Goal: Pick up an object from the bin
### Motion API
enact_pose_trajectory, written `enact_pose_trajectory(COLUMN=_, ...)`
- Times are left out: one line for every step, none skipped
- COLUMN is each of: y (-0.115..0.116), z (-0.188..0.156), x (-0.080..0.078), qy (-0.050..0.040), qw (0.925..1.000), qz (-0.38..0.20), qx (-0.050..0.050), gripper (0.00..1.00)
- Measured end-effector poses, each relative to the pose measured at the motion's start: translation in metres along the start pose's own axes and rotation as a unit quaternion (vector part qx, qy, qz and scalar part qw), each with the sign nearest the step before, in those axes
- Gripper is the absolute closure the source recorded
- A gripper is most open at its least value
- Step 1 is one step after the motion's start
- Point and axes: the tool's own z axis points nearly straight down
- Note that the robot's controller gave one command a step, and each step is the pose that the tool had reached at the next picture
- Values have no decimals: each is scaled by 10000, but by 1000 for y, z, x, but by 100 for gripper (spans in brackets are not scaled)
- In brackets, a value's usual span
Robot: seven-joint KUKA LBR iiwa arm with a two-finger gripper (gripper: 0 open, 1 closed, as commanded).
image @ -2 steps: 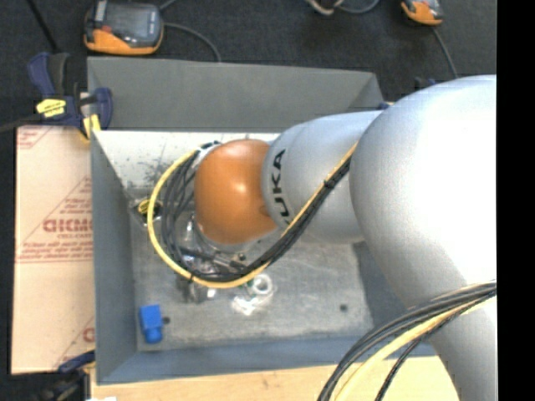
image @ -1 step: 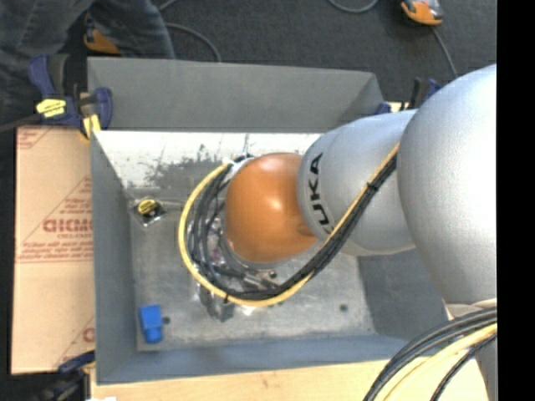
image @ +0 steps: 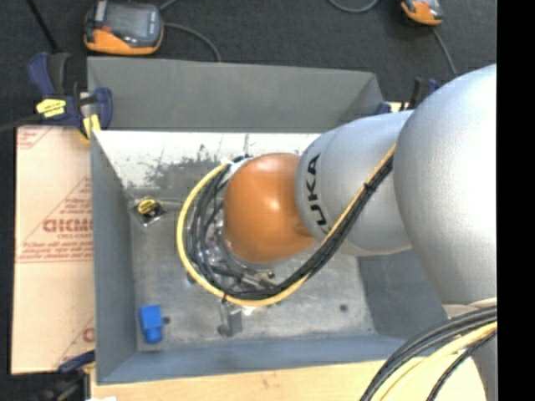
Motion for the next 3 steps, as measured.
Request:
enact_pose_trajectory(y=45, z=33, x=-38, qy=-17, qw=9911, qz=-1330, qx=6, gripper=0)
enact_pose_trajectory(y=-6, z=-42, x=-63, qy=-42, qw=9664, qz=-2571, qx=34, gripper=0)
enact_pose_trajectory(y=-60, z=34, x=-79, qy=-23, qw=9380, qz=-3466, qx=23, gripper=0)
